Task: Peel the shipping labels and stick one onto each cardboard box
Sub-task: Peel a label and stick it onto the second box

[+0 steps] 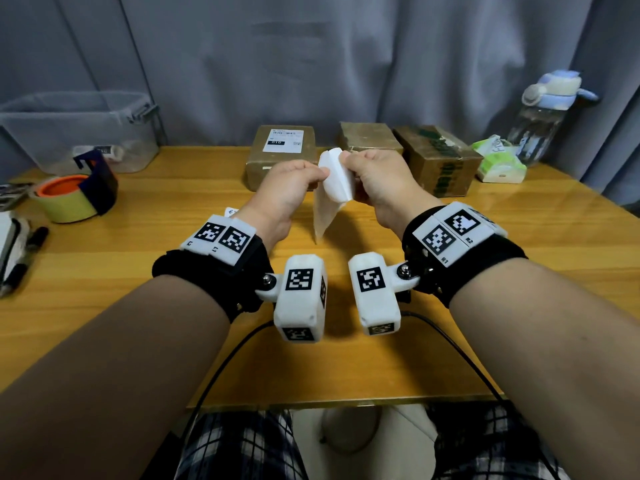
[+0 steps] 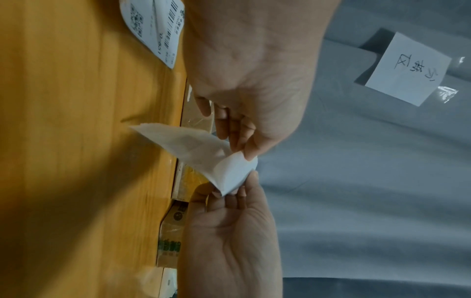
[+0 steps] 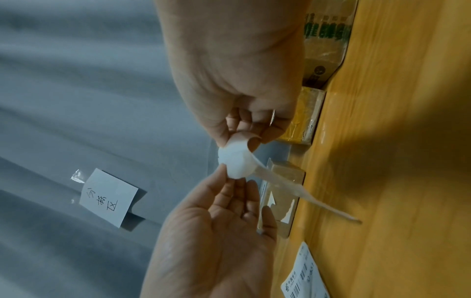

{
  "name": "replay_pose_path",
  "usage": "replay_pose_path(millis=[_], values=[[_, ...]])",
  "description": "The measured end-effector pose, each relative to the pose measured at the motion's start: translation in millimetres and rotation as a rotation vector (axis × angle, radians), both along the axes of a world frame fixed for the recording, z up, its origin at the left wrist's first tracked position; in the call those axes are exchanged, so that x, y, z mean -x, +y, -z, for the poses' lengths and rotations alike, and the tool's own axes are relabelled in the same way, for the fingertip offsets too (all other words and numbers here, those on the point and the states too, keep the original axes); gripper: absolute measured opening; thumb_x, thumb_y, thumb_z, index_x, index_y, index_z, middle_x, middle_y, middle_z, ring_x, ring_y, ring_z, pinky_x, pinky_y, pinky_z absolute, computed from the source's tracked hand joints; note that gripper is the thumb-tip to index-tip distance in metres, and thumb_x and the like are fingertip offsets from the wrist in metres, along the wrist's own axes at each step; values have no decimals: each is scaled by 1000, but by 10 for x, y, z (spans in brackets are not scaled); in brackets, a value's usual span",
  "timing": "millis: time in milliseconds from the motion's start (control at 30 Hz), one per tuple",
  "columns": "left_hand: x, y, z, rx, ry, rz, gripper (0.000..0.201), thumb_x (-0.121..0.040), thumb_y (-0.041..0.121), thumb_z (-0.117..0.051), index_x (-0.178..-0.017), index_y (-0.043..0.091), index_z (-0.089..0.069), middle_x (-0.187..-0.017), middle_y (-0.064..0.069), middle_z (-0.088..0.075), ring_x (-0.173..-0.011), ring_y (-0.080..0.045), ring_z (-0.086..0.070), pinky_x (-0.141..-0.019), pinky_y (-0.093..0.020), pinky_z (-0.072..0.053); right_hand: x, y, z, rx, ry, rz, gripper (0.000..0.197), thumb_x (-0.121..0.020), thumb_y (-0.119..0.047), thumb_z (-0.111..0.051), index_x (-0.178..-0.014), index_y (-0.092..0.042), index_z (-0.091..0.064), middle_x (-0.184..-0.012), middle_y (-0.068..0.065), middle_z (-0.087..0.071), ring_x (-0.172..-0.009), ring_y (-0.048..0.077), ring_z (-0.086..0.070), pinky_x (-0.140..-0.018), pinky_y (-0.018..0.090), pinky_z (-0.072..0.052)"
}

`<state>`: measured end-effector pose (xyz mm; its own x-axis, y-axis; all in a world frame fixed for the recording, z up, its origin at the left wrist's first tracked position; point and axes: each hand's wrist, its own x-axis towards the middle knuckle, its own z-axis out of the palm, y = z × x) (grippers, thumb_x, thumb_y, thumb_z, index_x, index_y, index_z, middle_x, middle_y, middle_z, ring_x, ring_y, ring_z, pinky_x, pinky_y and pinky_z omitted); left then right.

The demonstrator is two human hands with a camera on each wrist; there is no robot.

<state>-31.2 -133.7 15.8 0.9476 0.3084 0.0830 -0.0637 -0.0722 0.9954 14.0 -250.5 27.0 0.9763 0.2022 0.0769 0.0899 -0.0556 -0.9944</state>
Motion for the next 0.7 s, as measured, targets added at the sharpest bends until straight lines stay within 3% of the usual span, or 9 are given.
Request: replay_pose_path(millis=[167, 300, 400, 500, 600, 700], values=[[-1, 12, 16, -55, 12, -43, 24, -87, 13, -59, -64, 17, -54, -71, 3, -57, -69, -6, -50, -62, -17, -37, 23, -3, 27, -17, 4, 61, 23, -94, -20, -57, -72, -13, -60, -79, 4, -60, -79, 20, -56, -72, 32, -50], [0, 38, 58, -62, 31, -57, 19, -87, 18, -60, -68, 17, -59, -75, 5, -60, -77, -8, -51, -72, -24, -37, 35, -14, 52, -20, 0, 124, 24, -94, -21, -55, -72, -12, -58, -80, 5, -60, -79, 19, -56, -73, 33, -50], [-15, 50, 103, -61, 36, -58, 19, -90, 19, -59, -70, 17, -59, -76, 4, -58, -84, -12, -51, -85, -27, -39, 46, -5, 59, -52, 10, 153, 26, -95, -20, -55, -69, -13, -56, -75, 4, -58, -73, 18, -54, -65, 29, -48], [-38, 52, 150, -73, 29, -60, 24, -93, 22, -54, -69, 18, -56, -76, 1, -57, -85, -17, -51, -85, -31, -42, 63, -1, 65, -68, 9, 174, 25, -95, -19, -55, -71, -13, -55, -74, 5, -56, -69, 16, -50, -59, 25, -44], [-59, 57, 196, -84, 42, -70, 24, -95, 23, -50, -71, 19, -54, -79, -2, -58, -83, -17, -52, -83, -30, -44, 75, -6, 86, -78, 17, 193, 19, -95, -19, -54, -79, -9, -57, -80, 5, -57, -75, 16, -51, -69, 28, -47], [-49, 42, 239, -92, 37, -73, 26, -97, 19, -47, -71, 18, -53, -75, -1, -57, -70, -11, -52, -75, -24, -44, 83, -24, 119, -74, 29, 214, 17, -95, -21, -54, -84, -10, -58, -79, 0, -58, -76, 12, -52, -81, 32, -49]])
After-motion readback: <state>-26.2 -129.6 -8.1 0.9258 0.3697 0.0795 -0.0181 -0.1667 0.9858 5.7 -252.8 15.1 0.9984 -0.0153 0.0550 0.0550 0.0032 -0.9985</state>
